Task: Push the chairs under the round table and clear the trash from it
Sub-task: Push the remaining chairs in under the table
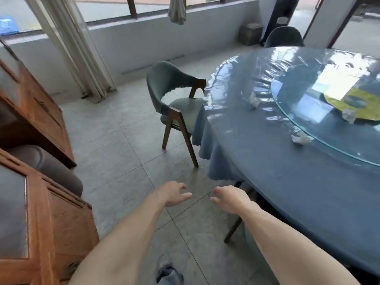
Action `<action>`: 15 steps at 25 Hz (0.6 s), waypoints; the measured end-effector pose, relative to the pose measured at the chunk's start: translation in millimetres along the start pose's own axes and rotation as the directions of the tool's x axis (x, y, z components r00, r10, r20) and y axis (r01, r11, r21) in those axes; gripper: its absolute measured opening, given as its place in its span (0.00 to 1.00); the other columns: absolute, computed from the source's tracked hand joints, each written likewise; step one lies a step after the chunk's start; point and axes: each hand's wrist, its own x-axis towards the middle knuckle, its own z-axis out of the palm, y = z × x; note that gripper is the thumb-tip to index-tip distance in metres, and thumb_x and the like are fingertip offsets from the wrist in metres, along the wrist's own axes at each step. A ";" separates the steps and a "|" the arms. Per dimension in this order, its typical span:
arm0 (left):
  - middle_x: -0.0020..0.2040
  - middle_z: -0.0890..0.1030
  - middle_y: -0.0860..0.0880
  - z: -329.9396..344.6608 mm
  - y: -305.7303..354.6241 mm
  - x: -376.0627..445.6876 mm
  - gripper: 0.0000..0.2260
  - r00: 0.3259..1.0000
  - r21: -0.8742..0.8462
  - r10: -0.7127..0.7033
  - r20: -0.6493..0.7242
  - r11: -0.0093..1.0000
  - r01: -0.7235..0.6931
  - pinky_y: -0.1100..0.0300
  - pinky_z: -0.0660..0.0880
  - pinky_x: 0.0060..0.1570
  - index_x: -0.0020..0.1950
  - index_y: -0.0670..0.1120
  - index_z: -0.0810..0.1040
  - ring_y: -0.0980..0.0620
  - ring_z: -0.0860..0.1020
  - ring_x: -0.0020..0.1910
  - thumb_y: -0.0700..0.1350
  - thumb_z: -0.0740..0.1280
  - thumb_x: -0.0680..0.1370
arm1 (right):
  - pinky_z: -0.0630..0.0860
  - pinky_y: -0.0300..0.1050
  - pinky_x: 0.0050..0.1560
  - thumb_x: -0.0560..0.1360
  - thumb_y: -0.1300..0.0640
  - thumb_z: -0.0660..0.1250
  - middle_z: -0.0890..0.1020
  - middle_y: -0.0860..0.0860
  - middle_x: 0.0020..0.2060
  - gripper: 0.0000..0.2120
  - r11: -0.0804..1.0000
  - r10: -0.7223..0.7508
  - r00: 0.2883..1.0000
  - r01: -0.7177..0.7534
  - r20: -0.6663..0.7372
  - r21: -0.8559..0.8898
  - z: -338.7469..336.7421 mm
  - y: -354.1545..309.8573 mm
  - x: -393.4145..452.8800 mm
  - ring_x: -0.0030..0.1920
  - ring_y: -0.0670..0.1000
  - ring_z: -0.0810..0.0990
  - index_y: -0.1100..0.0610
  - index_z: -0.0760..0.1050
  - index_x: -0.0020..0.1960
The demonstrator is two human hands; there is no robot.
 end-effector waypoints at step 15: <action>0.74 0.69 0.50 -146.6 -261.2 26.6 0.28 0.977 -0.118 -0.202 -0.066 0.974 0.194 0.49 0.69 0.66 0.73 0.54 0.68 0.47 0.68 0.72 0.67 0.57 0.78 | 0.79 0.53 0.58 0.80 0.40 0.59 0.79 0.52 0.63 0.21 0.946 -0.285 0.958 0.276 -0.029 -0.172 -89.8 -259.2 205.6 0.58 0.55 0.80 0.45 0.71 0.70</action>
